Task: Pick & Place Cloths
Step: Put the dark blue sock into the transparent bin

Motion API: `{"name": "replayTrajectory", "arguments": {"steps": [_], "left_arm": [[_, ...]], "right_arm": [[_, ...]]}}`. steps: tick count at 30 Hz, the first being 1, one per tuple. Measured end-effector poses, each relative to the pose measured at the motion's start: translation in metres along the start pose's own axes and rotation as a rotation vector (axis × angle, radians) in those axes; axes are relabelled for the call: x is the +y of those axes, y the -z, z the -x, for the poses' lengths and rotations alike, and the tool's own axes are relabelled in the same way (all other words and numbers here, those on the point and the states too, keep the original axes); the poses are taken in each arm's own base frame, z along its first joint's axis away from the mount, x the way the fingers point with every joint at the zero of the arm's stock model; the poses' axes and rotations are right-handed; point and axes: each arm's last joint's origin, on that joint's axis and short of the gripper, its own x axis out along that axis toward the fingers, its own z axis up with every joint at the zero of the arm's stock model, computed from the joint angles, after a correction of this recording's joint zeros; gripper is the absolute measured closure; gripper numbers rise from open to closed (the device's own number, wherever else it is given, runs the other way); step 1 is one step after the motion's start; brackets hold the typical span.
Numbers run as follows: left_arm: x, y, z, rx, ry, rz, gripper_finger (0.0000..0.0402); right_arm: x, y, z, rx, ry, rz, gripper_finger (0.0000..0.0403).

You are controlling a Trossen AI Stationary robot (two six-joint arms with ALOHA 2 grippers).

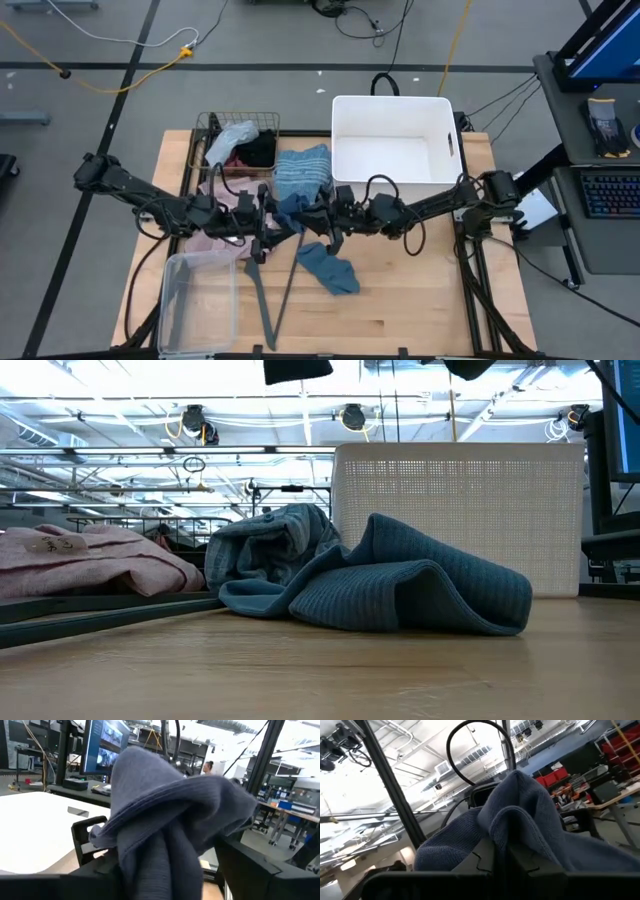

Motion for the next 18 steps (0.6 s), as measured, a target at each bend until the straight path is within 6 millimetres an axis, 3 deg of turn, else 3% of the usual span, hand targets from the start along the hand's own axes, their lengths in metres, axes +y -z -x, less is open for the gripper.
{"name": "replayTrajectory", "arguments": {"steps": [4,11,18], "left_arm": [[0.001,0.003,0.0,0.031,-0.007,-0.014,0.0212],[0.001,0.005,0.001,0.062,0.004,-0.058,0.038],[0.002,0.0,0.014,0.142,0.041,-0.059,0.039]], "right_arm": [[0.0,0.0,0.0,0.001,-0.001,0.006,0.0395],[0.001,-0.001,0.0,-0.001,-0.007,0.005,0.0374],[0.003,0.0,0.0,0.07,-0.107,-0.02,0.0356]]}}
